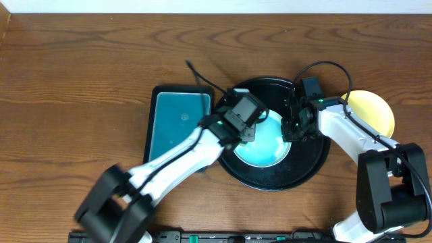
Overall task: Clean dirty plates on tray and stack at the side
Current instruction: 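Return the sponge into the basin with the left gripper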
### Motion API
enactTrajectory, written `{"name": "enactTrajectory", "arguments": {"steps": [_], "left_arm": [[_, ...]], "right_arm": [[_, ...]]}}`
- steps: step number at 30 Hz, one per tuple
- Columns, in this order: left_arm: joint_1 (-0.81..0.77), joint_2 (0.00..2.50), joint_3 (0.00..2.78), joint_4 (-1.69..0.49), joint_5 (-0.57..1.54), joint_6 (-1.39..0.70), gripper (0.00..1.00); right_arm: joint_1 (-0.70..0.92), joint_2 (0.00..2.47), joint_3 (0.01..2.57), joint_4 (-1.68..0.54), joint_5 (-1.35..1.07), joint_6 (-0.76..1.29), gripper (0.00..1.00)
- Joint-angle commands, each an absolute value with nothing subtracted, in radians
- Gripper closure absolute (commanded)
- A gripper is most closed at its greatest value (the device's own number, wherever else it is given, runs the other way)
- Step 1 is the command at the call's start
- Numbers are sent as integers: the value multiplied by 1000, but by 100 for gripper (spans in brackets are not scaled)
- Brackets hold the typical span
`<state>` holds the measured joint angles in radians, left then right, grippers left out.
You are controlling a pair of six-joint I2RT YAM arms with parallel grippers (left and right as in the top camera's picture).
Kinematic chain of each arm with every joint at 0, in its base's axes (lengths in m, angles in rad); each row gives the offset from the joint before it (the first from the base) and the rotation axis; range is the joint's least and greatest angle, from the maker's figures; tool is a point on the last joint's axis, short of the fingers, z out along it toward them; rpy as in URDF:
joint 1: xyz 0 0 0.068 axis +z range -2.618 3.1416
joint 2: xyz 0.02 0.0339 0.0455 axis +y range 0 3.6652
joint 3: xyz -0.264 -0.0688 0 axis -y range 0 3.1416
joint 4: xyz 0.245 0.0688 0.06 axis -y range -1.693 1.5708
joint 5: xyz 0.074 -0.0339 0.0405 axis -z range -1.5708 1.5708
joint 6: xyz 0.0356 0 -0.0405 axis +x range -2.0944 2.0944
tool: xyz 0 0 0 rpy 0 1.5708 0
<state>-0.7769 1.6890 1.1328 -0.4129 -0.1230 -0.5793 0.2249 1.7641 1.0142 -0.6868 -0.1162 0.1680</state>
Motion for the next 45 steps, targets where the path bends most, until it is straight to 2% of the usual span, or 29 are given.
{"name": "enactTrajectory", "arguments": {"steps": [1, 11, 20, 26, 32, 40, 41, 42, 43, 45], "left_arm": [[-736, 1585, 1124, -467, -124, -569, 92], [-509, 1534, 1114, -627, -123, -460, 93], [-340, 1537, 1050, -642, -115, -393, 92], [-320, 1583, 1033, -635, -100, -386, 93], [-320, 1682, 1033, -566, 43, -281, 93], [-319, 1806, 1033, -532, 29, -281, 92], [-319, 1806, 1033, -533, 21, -281, 84], [-319, 1803, 1033, -533, 14, -281, 62], [-319, 1800, 1035, -533, 15, -281, 56], [-319, 1785, 1044, -551, 15, -281, 52]], "right_arm": [[224, 1753, 1006, -690, -79, 171, 99], [224, 1753, 1006, -690, -79, 171, 99], [224, 1753, 1006, -689, -80, 171, 99], [224, 1753, 1006, -688, -79, 171, 99], [224, 1753, 1006, -689, -79, 171, 99], [224, 1753, 1006, -688, -79, 171, 99], [224, 1753, 1006, -688, -79, 171, 99], [224, 1752, 1006, -688, -79, 171, 99], [224, 1753, 1006, -688, -79, 171, 99], [224, 1753, 1006, -689, -79, 171, 99]]}}
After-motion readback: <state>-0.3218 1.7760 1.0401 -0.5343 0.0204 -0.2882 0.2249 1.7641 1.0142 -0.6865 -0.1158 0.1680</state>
